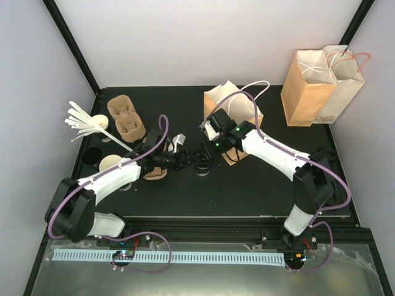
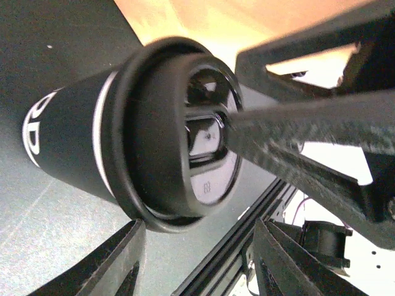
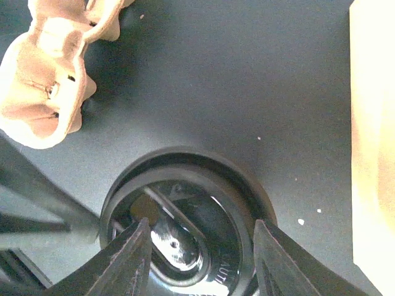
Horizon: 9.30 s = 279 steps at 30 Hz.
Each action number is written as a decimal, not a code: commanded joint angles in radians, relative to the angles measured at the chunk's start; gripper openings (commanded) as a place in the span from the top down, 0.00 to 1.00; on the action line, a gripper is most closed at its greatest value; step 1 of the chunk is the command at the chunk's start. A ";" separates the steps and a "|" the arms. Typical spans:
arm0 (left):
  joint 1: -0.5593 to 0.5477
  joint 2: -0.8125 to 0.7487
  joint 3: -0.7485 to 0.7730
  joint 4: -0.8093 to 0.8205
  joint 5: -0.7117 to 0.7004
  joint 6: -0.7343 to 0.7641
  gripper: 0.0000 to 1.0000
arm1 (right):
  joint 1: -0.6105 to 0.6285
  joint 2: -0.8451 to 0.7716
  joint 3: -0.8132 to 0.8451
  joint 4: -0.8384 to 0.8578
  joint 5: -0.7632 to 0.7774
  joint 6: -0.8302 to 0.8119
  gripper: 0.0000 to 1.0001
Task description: Pack the takeout coffee
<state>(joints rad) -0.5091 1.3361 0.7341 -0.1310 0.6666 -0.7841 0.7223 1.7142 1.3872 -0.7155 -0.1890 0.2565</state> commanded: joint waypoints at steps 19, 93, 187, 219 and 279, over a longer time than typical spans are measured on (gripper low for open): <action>0.098 0.129 0.182 -0.043 0.012 0.119 0.51 | 0.007 -0.156 -0.161 0.017 -0.131 0.233 0.56; 0.043 0.174 0.245 -0.185 -0.017 0.135 0.78 | -0.060 -0.162 -0.225 0.152 -0.126 0.317 0.75; 0.071 0.145 0.355 -0.254 0.127 0.185 0.59 | -0.060 -0.227 -0.227 0.086 -0.080 0.165 0.62; 0.236 -0.445 0.300 -0.572 -0.498 0.393 0.01 | 0.176 0.079 0.160 -0.222 0.348 -0.015 0.10; 0.241 -0.111 0.345 -0.229 0.009 0.262 0.01 | 0.184 -0.289 0.447 -0.502 0.342 -0.058 0.28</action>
<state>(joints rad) -0.2676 1.1423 0.9970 -0.4637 0.4885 -0.4637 0.9028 1.4715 1.7828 -1.1603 0.1402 0.2211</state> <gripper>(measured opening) 0.989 0.754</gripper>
